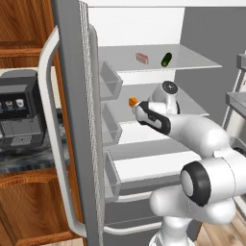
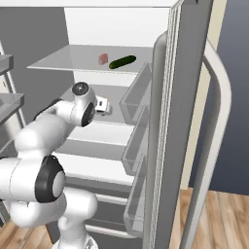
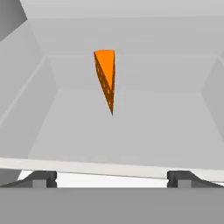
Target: Take the cheese, steak, and cucumber from the fridge and place them on the plate on the dining counter to create an appetizer plate.
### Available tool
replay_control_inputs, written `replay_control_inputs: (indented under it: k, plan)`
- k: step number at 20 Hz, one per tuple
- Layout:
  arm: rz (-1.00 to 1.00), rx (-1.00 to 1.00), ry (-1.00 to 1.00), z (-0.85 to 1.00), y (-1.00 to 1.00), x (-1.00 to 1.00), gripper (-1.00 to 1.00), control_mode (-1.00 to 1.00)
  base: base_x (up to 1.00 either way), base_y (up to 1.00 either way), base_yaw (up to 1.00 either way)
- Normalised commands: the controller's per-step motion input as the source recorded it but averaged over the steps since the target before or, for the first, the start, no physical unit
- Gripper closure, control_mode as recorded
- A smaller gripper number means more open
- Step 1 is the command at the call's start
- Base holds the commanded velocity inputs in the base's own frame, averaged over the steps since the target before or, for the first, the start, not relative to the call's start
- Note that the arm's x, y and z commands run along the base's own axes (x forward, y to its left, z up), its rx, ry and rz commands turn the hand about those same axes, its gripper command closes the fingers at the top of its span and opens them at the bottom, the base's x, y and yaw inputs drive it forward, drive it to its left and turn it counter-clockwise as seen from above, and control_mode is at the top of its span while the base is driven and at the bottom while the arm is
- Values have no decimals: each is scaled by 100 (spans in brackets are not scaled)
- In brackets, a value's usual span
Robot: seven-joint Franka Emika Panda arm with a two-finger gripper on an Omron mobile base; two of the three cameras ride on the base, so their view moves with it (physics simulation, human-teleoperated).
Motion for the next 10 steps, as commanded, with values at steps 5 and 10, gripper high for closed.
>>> replay_control_inputs:
  k: [5, 10]
  plan:
    - [0, 1, 0, 0, -1, 54, -100, -100, 0, 0, 0]
    - [0, 0, 0, -4, 0, 51, -100, -100, 0, 0, 0]
